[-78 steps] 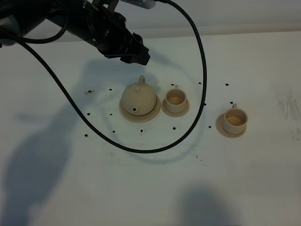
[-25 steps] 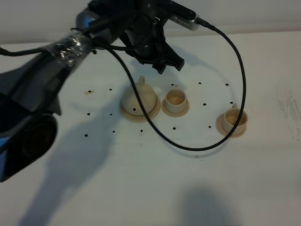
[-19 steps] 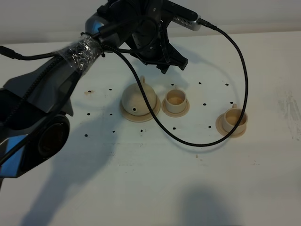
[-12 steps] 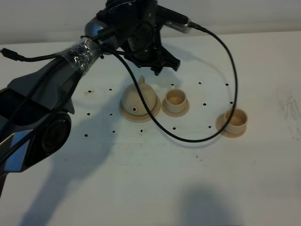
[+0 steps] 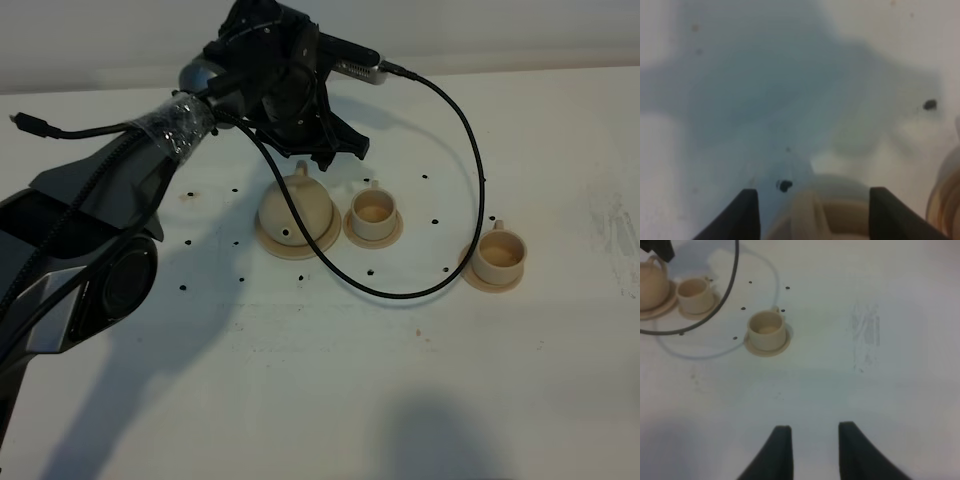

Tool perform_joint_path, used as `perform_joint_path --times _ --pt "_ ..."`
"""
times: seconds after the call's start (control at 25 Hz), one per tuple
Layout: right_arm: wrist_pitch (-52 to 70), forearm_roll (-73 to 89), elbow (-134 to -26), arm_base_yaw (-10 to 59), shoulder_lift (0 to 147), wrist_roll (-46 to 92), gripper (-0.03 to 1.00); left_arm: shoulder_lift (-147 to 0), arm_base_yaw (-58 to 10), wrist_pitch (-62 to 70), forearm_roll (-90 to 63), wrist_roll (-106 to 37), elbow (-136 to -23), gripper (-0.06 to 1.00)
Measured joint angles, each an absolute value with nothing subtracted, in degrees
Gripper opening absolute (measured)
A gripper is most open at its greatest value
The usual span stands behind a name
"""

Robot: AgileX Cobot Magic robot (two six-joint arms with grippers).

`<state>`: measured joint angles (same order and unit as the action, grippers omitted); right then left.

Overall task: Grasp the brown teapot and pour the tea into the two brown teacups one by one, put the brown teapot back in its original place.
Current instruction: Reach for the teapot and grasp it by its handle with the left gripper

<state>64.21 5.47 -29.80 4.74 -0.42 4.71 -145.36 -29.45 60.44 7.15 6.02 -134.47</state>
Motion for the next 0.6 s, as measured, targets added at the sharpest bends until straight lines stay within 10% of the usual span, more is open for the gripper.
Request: perform_joint_path --times 0.6 --pt "64.21 5.52 -29.8 4.74 -0.42 4.71 0.22 -147.1 -26.99 59.87 9.0 7.33 -134.53 0.46"
